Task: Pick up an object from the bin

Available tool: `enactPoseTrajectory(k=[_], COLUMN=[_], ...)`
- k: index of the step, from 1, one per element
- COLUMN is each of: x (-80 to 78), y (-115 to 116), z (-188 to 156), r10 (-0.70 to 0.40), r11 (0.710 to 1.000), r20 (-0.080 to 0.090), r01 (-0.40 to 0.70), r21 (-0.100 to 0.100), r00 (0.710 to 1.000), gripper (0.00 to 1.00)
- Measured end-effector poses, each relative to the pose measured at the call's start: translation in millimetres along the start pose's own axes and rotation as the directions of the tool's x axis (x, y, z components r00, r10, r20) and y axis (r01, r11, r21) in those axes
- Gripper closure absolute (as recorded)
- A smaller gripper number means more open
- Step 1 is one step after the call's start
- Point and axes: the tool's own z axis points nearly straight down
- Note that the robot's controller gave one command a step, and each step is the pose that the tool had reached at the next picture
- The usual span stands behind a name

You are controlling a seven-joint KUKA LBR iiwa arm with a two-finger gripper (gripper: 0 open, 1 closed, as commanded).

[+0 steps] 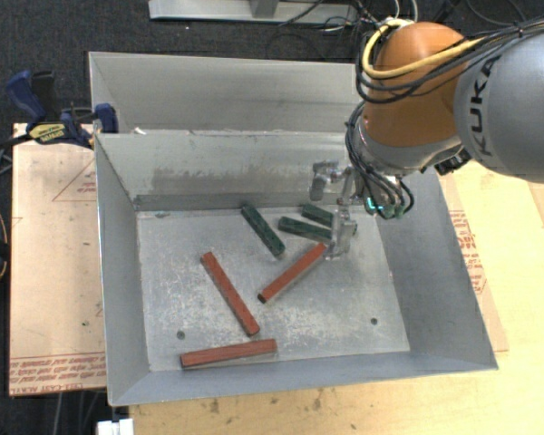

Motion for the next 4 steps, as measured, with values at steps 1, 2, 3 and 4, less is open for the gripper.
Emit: enactPoseTrajectory(k=[1,2,3,4], x=[-0.8,10.9,-0.1,-9.9], y=[0,2,17,31], z=[-3,-2,53,87], r10=[0.000,-0.084,-0.132,-0.328], r11=[1.000,0.996,0.991,0.945], r20=[0.005,0.008,0.014,0.006], r01=[0.000,0.084,0.132,0.328], r21=[0.000,0.001,0.002,0.002], r00=[1.000,0.996,0.991,0.945], gripper=[0.00,0.00,0.00,0.00])
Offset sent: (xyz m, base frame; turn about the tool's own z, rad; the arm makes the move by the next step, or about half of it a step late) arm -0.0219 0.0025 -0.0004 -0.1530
